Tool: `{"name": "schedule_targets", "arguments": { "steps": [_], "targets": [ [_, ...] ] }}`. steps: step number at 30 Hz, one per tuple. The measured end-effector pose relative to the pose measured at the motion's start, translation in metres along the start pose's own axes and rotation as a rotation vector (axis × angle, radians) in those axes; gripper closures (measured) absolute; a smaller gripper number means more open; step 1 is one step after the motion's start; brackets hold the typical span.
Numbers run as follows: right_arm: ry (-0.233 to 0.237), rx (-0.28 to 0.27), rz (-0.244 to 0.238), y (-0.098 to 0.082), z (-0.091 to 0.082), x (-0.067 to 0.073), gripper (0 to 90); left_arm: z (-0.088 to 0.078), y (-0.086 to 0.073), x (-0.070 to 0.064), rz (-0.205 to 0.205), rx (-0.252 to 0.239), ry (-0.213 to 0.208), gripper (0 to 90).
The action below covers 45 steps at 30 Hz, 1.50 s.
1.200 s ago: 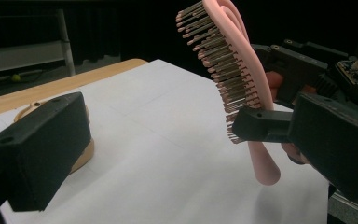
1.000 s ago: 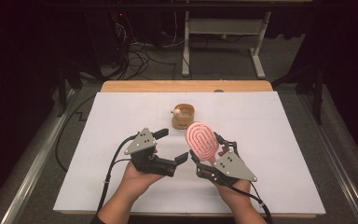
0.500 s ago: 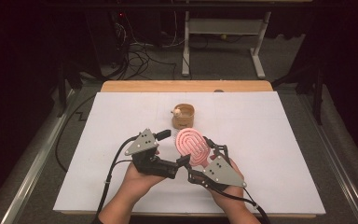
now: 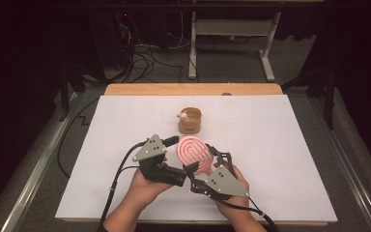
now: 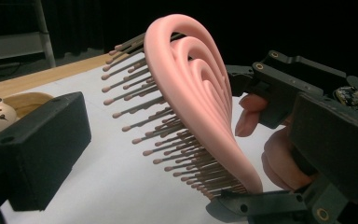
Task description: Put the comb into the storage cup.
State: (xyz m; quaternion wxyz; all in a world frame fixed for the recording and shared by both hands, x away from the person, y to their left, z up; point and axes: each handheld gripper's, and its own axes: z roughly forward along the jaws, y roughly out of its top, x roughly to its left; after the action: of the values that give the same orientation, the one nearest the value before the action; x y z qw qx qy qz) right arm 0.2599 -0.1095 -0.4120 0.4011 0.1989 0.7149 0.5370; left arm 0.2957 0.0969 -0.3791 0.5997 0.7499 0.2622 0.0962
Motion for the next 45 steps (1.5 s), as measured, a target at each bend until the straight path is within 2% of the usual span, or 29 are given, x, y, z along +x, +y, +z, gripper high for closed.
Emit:
{"name": "schedule_targets", "arguments": {
  "steps": [6, 8, 11, 15, 21, 25, 26, 27, 30, 32, 38, 39, 45],
  "targets": [
    [0.000, 0.002, 0.001, 0.0004, -0.0002, 0.0004, 20.2, 0.0010, -0.0019, 0.0017, -0.013, 0.006, -0.003, 0.0],
    [0.001, 0.005, 0.001, 0.0002, 0.0000, 0.0004, 20.2, 0.0016, -0.0035, 0.0020, -0.016, 0.005, -0.012, 3.9],
    [0.003, 0.007, 0.003, 0.0001, 0.0001, 0.0011, 20.2, 0.0018, -0.0037, 0.0019, -0.021, 0.003, -0.016, 4.9],
    [0.003, 0.004, -0.005, 0.0001, 0.0000, 0.0011, 20.2, -0.0006, -0.0038, 0.0026, -0.033, -0.015, -0.035, 14.1],
    [0.004, 0.005, -0.007, 0.0001, 0.0000, 0.0013, 20.2, 0.0009, -0.0039, 0.0050, -0.063, 0.022, -0.050, 17.3],
    [0.004, 0.005, -0.008, 0.0002, 0.0001, 0.0017, 20.2, 0.0015, -0.0038, 0.0058, -0.073, 0.032, -0.046, 17.4],
    [0.003, 0.006, -0.008, 0.0002, 0.0001, 0.0018, 20.2, 0.0009, -0.0040, 0.0059, -0.071, 0.029, -0.053, 18.5],
    [0.004, 0.006, -0.008, 0.0001, 0.0002, 0.0020, 20.2, 0.0006, -0.0039, 0.0056, -0.069, 0.025, -0.052, 23.6],
    [0.004, 0.007, -0.012, -0.0002, 0.0004, 0.0025, 20.2, 0.0003, -0.0034, 0.0063, -0.076, 0.023, -0.062, 24.0],
    [0.004, 0.006, -0.013, -0.0003, 0.0005, 0.0029, 20.2, -0.0003, -0.0037, 0.0059, -0.069, 0.017, -0.064, 28.7],
    [0.003, 0.006, -0.023, 0.0000, 0.0003, 0.0041, 20.2, -0.0005, -0.0042, 0.0046, -0.062, 0.019, -0.066, 34.1],
    [0.002, 0.006, -0.023, -0.0001, 0.0003, 0.0041, 20.2, -0.0008, -0.0044, 0.0043, -0.059, 0.016, -0.068, 37.6],
    [0.000, 0.007, -0.027, -0.0005, 0.0003, 0.0037, 20.2, -0.0012, -0.0044, 0.0039, -0.065, 0.019, -0.074, 41.4]
  ]
}}
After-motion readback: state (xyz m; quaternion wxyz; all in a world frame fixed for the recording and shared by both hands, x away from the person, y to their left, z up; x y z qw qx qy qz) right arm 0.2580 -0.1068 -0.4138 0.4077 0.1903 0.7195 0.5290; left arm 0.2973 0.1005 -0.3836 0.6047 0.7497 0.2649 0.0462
